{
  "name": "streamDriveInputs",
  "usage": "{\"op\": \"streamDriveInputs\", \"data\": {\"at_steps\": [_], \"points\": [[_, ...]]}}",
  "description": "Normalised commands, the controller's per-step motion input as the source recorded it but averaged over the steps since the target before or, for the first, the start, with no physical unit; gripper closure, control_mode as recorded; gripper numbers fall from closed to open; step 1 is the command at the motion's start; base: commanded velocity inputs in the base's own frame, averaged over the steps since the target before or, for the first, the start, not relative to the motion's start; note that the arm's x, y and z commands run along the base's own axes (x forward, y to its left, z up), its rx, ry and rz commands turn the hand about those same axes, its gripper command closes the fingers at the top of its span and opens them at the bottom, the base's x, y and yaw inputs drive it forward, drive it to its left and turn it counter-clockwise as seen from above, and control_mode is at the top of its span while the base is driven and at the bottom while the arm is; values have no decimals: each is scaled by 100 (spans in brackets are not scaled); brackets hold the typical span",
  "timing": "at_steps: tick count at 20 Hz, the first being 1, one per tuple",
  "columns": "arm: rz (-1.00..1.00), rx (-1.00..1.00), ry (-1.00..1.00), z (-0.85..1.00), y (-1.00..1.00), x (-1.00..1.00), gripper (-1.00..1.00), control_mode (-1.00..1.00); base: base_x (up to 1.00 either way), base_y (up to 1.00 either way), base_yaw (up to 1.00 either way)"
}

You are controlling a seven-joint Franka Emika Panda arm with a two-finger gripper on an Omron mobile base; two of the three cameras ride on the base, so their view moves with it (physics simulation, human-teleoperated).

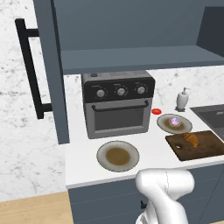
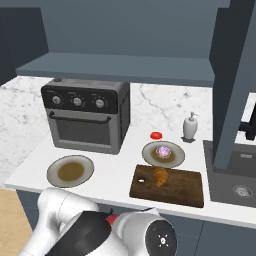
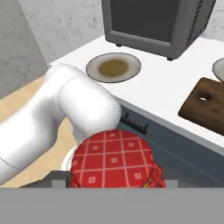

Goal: From the different types of pastries on the counter, select a croissant and place it on the cutting board. Then retrieve a jar of jam from the cabinet and place it alongside the croissant on the cutting board.

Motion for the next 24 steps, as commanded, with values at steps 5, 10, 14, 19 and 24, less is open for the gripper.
{"op": "streamDriveInputs", "data": {"at_steps": [5,10,14,19,24], "points": [[-35,0,0,-4,-8,100,100,-100,0,0,0],[-13,6,1,0,-16,44,100,-100,0,0,0],[-3,10,0,-1,-42,93,100,-100,0,0,0],[-9,7,0,0,-59,100,100,-100,0,0,0],[-4,11,0,-3,-54,27,100,-100,0,0,0]]}}
